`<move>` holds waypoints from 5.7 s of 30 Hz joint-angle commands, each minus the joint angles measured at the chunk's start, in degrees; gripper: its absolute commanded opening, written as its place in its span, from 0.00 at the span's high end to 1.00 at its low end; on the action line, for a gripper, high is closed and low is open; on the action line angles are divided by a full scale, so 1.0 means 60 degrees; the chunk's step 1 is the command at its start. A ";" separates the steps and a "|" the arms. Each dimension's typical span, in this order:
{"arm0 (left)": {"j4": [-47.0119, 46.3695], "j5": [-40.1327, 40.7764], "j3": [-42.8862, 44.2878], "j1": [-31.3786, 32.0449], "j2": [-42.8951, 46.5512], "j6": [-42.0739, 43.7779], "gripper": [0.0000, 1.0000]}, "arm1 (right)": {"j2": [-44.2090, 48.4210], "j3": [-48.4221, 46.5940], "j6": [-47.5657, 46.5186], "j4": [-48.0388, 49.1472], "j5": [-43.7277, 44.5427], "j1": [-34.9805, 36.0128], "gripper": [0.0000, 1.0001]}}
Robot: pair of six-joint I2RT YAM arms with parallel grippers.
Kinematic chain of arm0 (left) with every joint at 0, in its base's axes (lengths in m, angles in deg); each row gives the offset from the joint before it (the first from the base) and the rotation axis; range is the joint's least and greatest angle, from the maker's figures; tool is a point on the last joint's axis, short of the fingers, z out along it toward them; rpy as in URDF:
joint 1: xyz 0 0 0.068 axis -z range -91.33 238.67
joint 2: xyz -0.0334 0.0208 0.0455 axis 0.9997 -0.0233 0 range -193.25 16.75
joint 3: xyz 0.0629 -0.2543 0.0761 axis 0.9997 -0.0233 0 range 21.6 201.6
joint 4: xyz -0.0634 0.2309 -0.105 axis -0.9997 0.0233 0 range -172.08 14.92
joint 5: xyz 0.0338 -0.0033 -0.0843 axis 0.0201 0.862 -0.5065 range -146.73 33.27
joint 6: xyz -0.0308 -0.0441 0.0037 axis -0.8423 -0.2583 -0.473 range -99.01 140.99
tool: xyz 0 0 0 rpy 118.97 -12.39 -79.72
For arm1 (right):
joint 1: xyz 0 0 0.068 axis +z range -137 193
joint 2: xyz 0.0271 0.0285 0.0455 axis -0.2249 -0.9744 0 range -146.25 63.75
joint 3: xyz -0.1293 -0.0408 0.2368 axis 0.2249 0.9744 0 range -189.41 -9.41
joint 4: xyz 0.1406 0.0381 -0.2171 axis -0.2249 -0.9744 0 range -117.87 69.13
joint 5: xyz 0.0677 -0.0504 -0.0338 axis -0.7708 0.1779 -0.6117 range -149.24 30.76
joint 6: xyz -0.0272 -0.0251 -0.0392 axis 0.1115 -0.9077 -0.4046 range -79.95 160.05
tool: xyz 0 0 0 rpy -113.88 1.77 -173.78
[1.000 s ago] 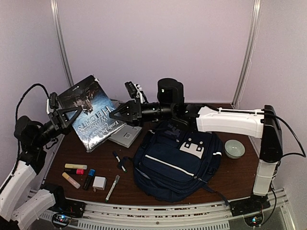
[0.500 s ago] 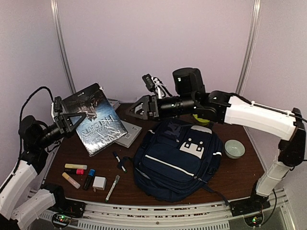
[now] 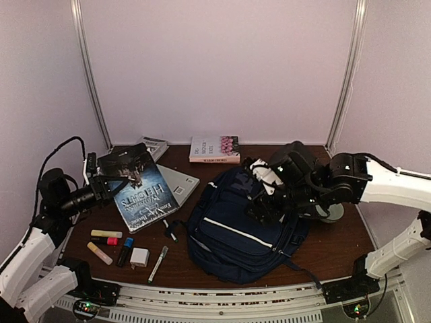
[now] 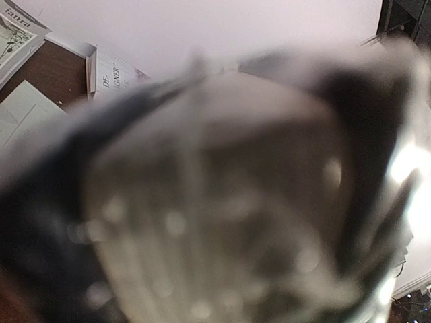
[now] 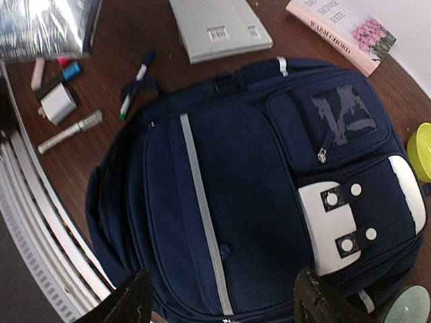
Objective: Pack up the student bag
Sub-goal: Pick up the largest pocket of the bag from the student bag, then place the book in the largest pocket of the bag, then pick up the book at the corner of the board.
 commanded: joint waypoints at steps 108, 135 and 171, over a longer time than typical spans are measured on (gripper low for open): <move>-0.2358 0.3107 0.6135 0.6678 -1.1003 -0.1123 0.32 | -0.0322 -0.1373 -0.1906 0.2262 0.2712 0.1062 1.00; 0.7244 1.1279 0.3521 0.5195 -0.2322 0.2497 0.02 | -0.0856 0.0174 -0.1665 0.2326 0.0644 0.1010 1.00; -0.2780 0.5874 0.5510 -0.1406 -1.1501 -0.4780 0.06 | -0.1471 0.0403 -0.0765 0.2914 0.0866 0.1062 1.00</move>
